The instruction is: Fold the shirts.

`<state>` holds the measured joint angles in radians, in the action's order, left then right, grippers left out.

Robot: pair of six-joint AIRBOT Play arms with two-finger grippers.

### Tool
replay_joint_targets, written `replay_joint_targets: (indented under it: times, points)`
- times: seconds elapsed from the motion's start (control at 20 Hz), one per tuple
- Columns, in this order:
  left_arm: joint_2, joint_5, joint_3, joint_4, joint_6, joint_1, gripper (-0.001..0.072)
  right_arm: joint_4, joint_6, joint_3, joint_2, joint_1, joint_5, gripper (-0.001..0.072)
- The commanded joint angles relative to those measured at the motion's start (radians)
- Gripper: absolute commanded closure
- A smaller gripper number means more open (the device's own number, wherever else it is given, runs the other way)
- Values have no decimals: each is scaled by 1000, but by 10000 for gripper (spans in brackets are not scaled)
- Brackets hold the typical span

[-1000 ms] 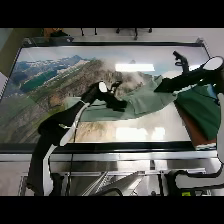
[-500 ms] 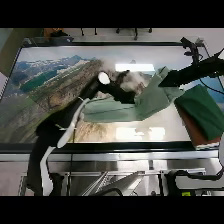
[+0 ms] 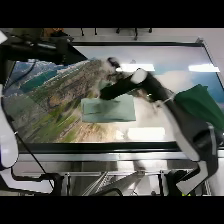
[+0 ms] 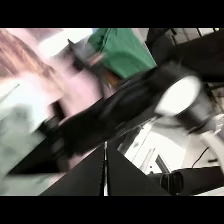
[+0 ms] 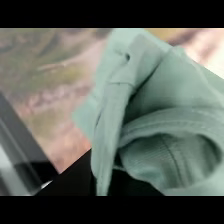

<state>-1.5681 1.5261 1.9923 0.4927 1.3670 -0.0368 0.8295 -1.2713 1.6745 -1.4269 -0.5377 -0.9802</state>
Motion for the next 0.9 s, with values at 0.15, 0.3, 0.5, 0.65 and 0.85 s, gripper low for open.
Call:
replay_joint_targets:
  times: [0.15,0.3,0.5,0.65,0.85]
  points:
    - [206,1,-265,-16,-114,121,695,-3,70,0,-221,-246,457,173]
    - [255,-23,-351,-24,-140,156,694,56,66,0,-105,-141,272,355]
    - [286,-6,-369,-24,-140,190,694,279,-113,0,49,132,-34,81]
    - [305,-6,-369,-23,-140,191,694,291,-137,-7,53,369,-266,73]
    - [309,-3,-369,-22,-142,191,694,158,-102,-129,-31,454,-300,21]
